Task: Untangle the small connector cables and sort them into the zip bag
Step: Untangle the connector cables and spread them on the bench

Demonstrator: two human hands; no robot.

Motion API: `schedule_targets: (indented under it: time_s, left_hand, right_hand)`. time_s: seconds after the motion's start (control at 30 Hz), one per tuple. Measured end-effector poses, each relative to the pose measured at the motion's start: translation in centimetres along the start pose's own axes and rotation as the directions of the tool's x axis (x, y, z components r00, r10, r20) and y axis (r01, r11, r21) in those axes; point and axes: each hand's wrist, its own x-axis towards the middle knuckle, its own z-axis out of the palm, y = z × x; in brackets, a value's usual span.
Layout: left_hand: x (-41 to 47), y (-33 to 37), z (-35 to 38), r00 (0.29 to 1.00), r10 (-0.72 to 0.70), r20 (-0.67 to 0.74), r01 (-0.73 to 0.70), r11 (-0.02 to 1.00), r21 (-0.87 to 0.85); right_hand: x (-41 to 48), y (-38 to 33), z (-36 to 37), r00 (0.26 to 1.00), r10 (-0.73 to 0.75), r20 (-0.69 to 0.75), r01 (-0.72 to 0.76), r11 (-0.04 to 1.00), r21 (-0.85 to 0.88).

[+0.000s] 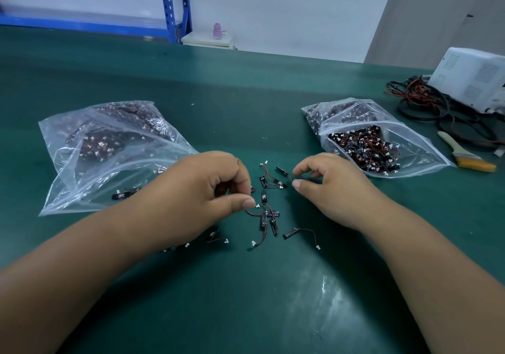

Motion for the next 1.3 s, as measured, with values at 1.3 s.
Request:
schedule_targets:
  time_s: [1.3]
  left_hand:
    - [-0.3, -2.9, -1.9, 0.896, -0.284, 0.341, 0.116, 0.891, 0.438]
  right_hand:
    - [-1.1, -0.9, -1.0, 0.922, -0.009, 0.388, -0.026, 0.996, 0.085]
